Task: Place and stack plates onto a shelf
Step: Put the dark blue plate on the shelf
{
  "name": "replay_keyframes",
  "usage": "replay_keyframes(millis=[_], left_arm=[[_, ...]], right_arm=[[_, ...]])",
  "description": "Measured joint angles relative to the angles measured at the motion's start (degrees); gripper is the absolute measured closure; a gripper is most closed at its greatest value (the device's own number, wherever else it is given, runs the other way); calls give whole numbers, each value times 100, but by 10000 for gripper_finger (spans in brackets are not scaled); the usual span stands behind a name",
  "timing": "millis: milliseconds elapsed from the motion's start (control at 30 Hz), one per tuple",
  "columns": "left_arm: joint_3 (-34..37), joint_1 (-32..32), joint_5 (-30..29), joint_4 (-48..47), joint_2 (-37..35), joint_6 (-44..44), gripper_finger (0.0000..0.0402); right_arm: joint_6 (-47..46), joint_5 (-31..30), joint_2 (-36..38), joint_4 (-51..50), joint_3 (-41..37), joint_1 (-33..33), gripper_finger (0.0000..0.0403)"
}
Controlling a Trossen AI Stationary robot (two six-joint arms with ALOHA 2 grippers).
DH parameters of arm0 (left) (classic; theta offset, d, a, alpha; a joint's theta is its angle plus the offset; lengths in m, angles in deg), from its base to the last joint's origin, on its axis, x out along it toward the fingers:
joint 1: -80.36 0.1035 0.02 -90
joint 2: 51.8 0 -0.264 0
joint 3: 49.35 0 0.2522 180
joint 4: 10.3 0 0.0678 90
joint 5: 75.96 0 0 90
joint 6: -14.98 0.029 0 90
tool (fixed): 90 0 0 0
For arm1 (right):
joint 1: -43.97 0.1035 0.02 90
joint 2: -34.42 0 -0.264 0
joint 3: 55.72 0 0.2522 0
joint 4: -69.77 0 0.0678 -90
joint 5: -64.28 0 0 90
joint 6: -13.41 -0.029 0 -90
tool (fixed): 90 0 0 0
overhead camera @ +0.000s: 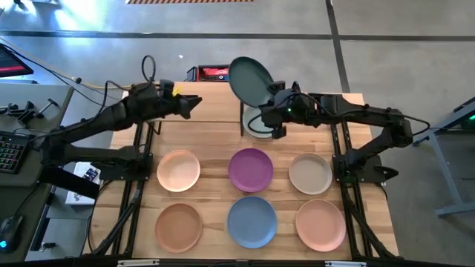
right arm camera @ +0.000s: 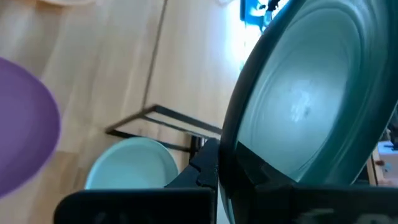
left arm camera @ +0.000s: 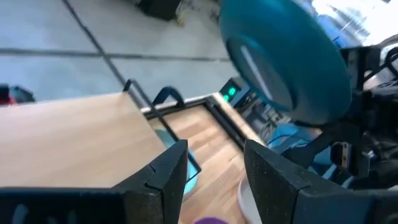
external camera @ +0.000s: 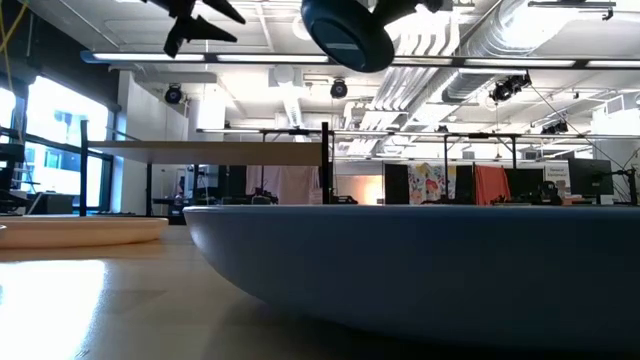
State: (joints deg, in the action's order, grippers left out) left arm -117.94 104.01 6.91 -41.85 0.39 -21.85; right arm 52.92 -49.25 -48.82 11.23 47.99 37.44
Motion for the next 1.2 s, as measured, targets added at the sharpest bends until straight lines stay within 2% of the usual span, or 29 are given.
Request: replay_keyframes(millis=[100,233,433,733,1200], left_arm=[[-236,151,233,-186,209,-82,255],[-456,332,532,-436,481,-205,255],[-503,514,1157,-659,888,-356,255],[-501,531,1362,-1087,1423,-355,255],[-501,531,1918,-1067,1829,-363,255]], right_arm=[[155,89,-32,-115,0,-61,403],[502,543,-140,-473,0,-67,403],[600,667,-404,-826,0,27,403],[641,797,-878,-1218,0,228,403],[1092,791,-1169,-1275,0,547,403]])
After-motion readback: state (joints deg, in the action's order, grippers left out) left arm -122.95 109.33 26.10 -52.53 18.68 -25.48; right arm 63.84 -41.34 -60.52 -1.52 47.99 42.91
